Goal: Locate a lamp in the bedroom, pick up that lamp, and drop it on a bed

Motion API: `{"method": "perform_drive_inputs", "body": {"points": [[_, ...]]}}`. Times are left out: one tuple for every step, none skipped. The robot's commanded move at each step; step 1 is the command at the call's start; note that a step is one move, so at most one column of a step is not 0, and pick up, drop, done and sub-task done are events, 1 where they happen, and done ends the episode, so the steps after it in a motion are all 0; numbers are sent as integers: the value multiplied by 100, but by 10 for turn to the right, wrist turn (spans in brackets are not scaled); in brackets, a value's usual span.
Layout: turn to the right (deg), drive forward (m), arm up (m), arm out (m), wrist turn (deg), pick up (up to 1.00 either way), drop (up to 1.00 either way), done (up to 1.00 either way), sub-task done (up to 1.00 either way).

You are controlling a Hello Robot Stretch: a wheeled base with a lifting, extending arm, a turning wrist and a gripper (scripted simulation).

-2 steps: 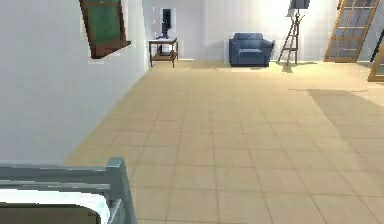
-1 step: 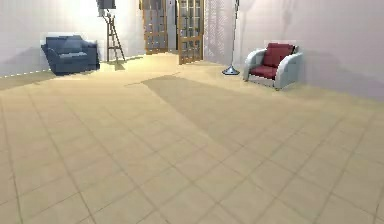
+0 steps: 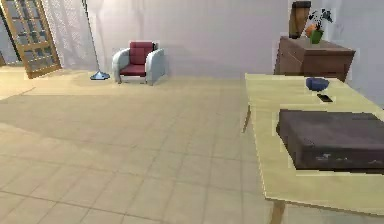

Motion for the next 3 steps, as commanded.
{"method": "perform_drive_inputs", "body": {"points": [[450,0,0,0,0,0,0,0,0],[450,0,0,0,0,0,0,0,0],[450,0,0,0,0,0,0,0,0]]}}
